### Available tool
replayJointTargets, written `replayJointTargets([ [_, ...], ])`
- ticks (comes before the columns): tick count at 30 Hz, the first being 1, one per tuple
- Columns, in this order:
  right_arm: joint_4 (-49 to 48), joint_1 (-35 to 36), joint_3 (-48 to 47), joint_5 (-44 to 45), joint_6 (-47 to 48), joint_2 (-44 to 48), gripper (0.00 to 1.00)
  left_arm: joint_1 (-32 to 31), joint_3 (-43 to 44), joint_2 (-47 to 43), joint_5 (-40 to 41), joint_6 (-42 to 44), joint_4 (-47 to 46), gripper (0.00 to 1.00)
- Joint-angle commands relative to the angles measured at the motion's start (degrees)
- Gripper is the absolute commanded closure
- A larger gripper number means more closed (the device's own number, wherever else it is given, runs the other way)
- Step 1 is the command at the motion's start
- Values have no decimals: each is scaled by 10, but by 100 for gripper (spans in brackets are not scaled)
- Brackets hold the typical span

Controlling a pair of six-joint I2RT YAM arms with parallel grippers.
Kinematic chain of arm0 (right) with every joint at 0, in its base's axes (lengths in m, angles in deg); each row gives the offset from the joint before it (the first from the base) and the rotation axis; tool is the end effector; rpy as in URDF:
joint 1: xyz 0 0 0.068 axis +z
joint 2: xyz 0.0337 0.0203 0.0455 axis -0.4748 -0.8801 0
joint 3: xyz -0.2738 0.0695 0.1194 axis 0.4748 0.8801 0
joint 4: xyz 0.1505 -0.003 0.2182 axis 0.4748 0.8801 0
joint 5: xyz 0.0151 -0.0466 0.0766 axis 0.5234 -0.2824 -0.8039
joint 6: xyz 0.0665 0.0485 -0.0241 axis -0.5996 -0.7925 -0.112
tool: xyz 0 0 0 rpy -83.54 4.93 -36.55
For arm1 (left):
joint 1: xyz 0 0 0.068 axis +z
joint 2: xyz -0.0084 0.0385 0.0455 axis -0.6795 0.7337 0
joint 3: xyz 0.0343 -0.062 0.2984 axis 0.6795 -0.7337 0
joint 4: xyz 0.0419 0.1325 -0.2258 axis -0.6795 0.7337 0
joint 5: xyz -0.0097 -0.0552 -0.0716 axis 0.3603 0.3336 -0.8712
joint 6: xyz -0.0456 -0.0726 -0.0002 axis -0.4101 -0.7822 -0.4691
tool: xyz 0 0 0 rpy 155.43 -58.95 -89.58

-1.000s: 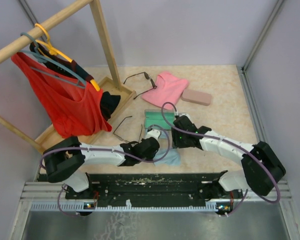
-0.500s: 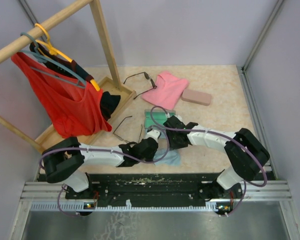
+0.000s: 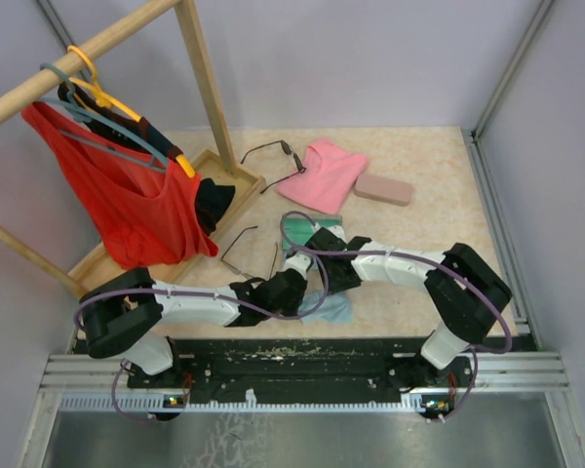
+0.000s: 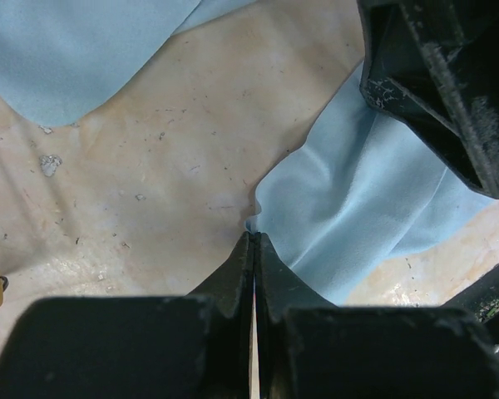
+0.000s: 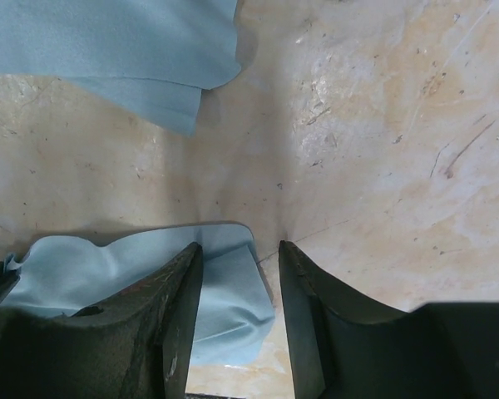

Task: Organize the sunglasses
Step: Fold the glasses cleaning cloth at the center of the board.

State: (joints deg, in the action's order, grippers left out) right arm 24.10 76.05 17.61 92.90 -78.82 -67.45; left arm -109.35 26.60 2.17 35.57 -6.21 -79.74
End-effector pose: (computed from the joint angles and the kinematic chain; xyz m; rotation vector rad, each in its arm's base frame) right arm 0.2139 0.2084 0.1570 -0.3794 2.7314 0.0035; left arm 0.1485 -0.2824 0.1511 0.6028 2.2956 -0.4490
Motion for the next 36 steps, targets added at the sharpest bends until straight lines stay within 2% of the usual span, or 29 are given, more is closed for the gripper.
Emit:
replayJointTargets([
  [1,37,18,-12,17,-17,-31,57,1,-10,-9,-9,4,0,99],
  [11,24,23,14,-22,-45,-64,62,1,-11,-13,-9,7,1,99],
  [16,16,22,33,-39,-61,-66,53,1,-7,-12,-10,10,4,99],
  [20,6,19,47,-53,-66,-68,51,1,-3,-12,-10,13,7,99],
  [25,-17,12,69,-78,-66,-69,59,2,0,-12,-12,14,11,99],
  [31,-23,10,77,-85,-65,-76,61,1,3,-11,-14,16,15,99],
  [36,-23,10,77,-80,-61,-83,72,1,4,-10,-14,15,15,99],
])
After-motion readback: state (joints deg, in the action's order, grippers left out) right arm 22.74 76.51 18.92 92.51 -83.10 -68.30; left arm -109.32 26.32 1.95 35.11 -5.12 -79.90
